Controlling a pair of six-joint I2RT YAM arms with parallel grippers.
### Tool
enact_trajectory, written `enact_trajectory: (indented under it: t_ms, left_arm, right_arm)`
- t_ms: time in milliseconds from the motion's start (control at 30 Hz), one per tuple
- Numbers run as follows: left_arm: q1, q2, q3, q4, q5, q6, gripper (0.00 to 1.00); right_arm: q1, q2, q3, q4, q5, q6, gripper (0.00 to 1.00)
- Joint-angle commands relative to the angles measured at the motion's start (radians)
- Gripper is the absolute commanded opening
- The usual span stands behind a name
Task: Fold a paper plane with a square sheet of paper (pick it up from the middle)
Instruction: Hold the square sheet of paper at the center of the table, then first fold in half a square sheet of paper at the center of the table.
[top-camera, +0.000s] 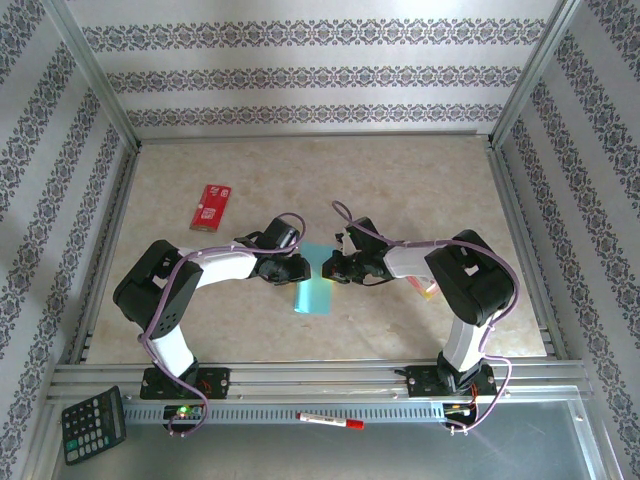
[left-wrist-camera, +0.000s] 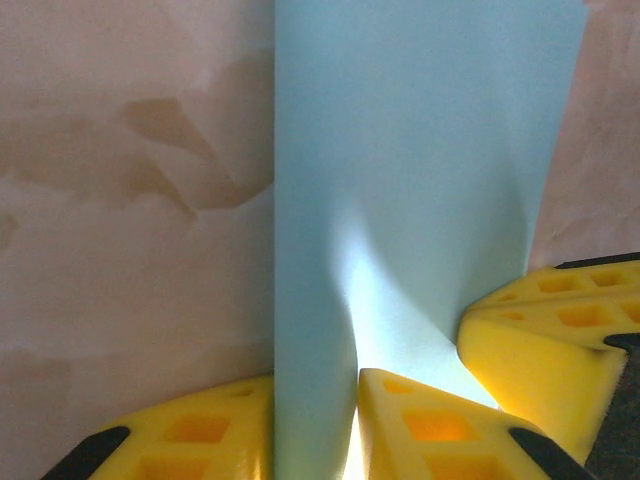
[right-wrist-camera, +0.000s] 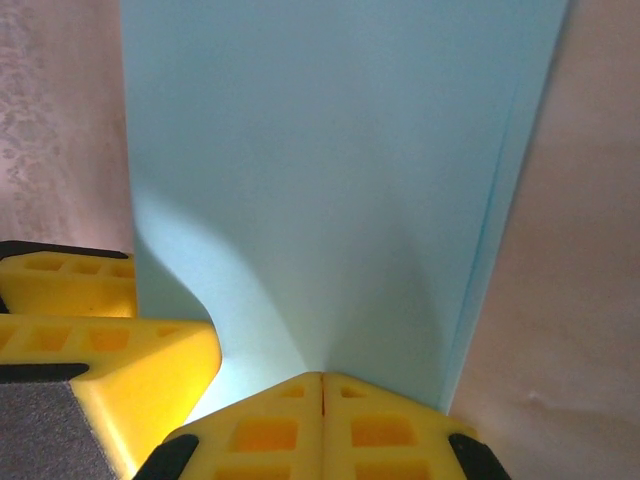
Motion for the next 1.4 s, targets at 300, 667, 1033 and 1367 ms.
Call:
enact_trajectory:
  t_ms: [300,667,1033,1367]
  left_arm:
    - [-0.018,0.031,0.026,-0.173,-0.103,0.037,0.43]
    - [-0.017,-0.156,0.043,-0.214,-0.125,-0.005,0.56]
    - [-0.027,-0.105,0.03,-0.018,0.075,-0.067,0.18]
    - [-0.021,-0.026,-0.015,-0.039,0.002,-0.035,0.12]
  right_arm:
    - [-0.003,0.068,-0.077,-0.083,0.107,-0.032,0.0]
    - [-0.008,0.069,-0.087,-0.071,0.119,-0.026,0.0]
    - [-0.007,0.064,-0.098,-0.071,0.125,-0.023,0.0]
    - [-0.007,0.065,-0.096,-0.081,0.129,-0.021,0.0]
